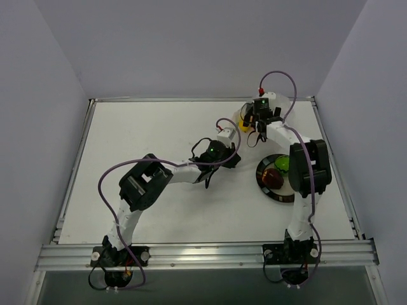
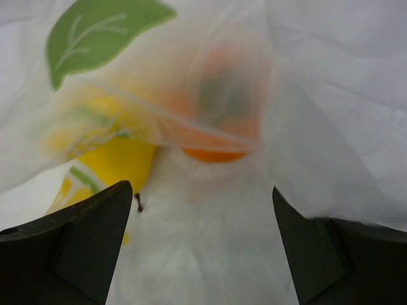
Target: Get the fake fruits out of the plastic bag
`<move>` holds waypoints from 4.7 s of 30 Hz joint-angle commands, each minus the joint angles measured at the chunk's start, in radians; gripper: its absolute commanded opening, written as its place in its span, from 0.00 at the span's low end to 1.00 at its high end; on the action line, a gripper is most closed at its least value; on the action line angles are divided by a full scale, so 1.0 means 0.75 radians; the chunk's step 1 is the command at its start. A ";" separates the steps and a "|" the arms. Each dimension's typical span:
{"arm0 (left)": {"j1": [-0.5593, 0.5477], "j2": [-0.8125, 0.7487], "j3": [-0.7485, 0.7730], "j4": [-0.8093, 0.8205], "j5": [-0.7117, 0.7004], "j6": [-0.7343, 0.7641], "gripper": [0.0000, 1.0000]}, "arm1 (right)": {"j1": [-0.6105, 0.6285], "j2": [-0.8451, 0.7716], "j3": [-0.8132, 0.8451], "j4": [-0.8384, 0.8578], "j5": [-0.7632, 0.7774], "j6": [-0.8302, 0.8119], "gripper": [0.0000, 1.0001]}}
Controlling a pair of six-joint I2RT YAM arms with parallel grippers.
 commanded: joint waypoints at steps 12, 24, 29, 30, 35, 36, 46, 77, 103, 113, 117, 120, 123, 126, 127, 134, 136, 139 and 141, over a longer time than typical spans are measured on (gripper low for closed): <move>-0.005 -0.054 0.090 0.005 0.011 0.008 0.02 | -0.008 -0.133 -0.135 0.132 -0.056 0.094 0.18; -0.007 -0.058 0.098 -0.001 0.007 0.006 0.03 | -0.053 -0.004 0.012 0.144 0.044 0.199 0.62; -0.001 -0.054 0.090 0.005 0.005 -0.006 0.02 | -0.067 0.059 0.055 0.144 0.034 0.227 0.68; -0.001 -0.052 0.088 0.011 0.005 -0.008 0.02 | -0.071 0.088 0.065 0.144 0.032 0.234 0.68; -0.001 -0.048 0.088 0.015 0.009 -0.014 0.02 | -0.080 0.157 0.177 0.144 0.046 0.256 0.73; -0.001 -0.048 0.090 0.013 0.009 -0.012 0.02 | -0.082 0.180 0.198 0.144 0.050 0.256 0.74; -0.001 -0.026 0.096 0.013 0.022 -0.035 0.02 | -0.092 0.329 0.366 0.144 0.101 0.283 0.87; 0.042 0.009 0.196 -0.023 0.024 -0.078 0.02 | -0.088 -0.526 -0.534 0.437 -0.402 0.328 0.47; 0.044 0.001 0.157 0.085 0.075 -0.078 0.02 | -0.353 -1.900 -1.199 -0.433 0.130 0.632 0.42; 0.024 0.009 0.145 0.093 0.071 -0.067 0.02 | -0.476 -1.647 -1.307 -0.281 0.007 0.628 0.42; 0.024 0.005 0.145 0.087 0.069 -0.059 0.02 | -0.542 -1.592 -1.346 -0.216 -0.058 0.602 0.43; 0.024 0.005 0.143 0.083 0.069 -0.055 0.02 | -0.558 -1.534 -1.389 -0.173 -0.124 0.592 0.46; 0.024 0.003 0.141 0.083 0.067 -0.055 0.02 | -0.568 -1.522 -1.409 -0.148 -0.150 0.581 0.54; 0.019 -0.001 0.139 0.081 0.067 -0.053 0.02 | -0.575 -1.522 -1.393 -0.116 -0.160 0.577 0.65; 0.019 -0.003 0.139 0.079 0.067 -0.053 0.02 | -0.579 -1.520 -1.389 -0.114 -0.167 0.573 0.69; 0.017 -0.020 0.128 0.075 0.065 -0.049 0.02 | -0.581 -1.597 -1.319 -0.140 -0.212 0.563 0.89; 0.015 -0.028 0.124 0.075 0.059 -0.049 0.02 | -0.581 -1.632 -1.283 -0.187 -0.220 0.543 0.91; 0.017 -0.034 0.118 0.073 0.056 -0.051 0.02 | -0.579 -1.653 -1.254 -0.210 -0.244 0.528 0.92; 0.015 -0.036 0.112 0.073 0.056 -0.053 0.02 | -0.579 -1.667 -1.238 -0.220 -0.254 0.528 0.92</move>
